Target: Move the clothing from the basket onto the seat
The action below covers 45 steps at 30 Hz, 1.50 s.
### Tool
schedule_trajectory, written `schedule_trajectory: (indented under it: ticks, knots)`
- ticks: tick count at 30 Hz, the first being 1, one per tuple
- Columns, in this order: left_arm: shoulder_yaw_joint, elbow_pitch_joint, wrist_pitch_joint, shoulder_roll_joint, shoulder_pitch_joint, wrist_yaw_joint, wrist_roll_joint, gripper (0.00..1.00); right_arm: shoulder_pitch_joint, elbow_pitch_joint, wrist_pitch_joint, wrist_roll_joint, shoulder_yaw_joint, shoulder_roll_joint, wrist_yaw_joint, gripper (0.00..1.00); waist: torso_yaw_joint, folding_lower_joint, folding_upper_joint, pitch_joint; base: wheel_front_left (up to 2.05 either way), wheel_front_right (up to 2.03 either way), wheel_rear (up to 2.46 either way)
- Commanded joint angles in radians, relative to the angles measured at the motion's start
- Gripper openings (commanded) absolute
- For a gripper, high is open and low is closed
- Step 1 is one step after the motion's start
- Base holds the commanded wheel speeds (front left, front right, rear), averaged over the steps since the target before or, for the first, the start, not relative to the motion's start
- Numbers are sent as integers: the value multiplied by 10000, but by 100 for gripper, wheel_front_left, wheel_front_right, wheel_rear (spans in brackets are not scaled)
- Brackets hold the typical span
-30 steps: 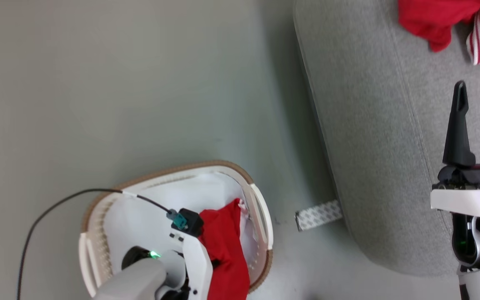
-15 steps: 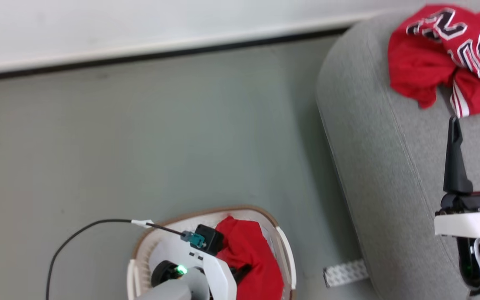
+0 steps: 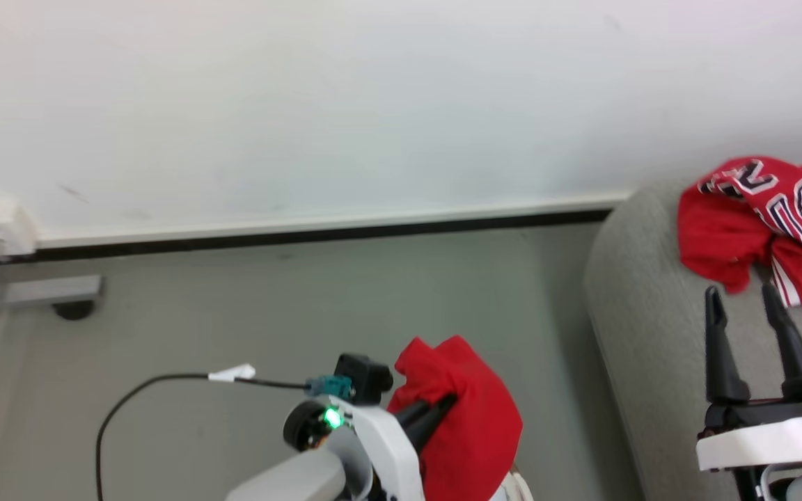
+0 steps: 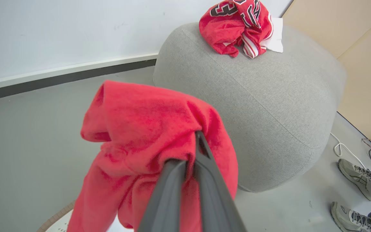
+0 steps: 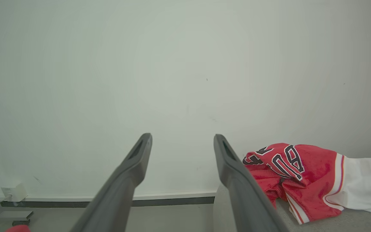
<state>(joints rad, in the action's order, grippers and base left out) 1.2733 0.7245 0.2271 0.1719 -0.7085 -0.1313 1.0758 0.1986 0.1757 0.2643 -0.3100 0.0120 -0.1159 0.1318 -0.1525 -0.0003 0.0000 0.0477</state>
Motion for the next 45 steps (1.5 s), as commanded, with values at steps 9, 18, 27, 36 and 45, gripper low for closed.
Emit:
schedule_trajectory:
  ticks: [9,18,27,36,45]
  knots:
    - [-1300,-1224,380,326,-799,415,-1033,0,-488,77,0,-261,696,179,-22,100,640,3,0,-717,0,0,0]
    - [-3011,-3286,376,891,-466,1259,-2470,0,-715,73,-1,-837,1467,407,-22,100,708,3,0,-820,0,0,0]
    - [-3404,-4123,377,1175,-189,1610,-2986,0,-816,-22,-1,-1111,2558,241,-22,100,862,3,0,-1007,0,0,0]
    - [-3410,-4356,375,1200,-70,1729,-2962,0,-660,-100,-1,-1315,3060,28,-22,100,902,3,0,-1036,0,0,0]
    - [-3356,-4359,376,1038,-21,1666,-3020,0,-330,-57,-1,-2249,4802,-448,-23,100,1025,3,0,-984,0,0,0]
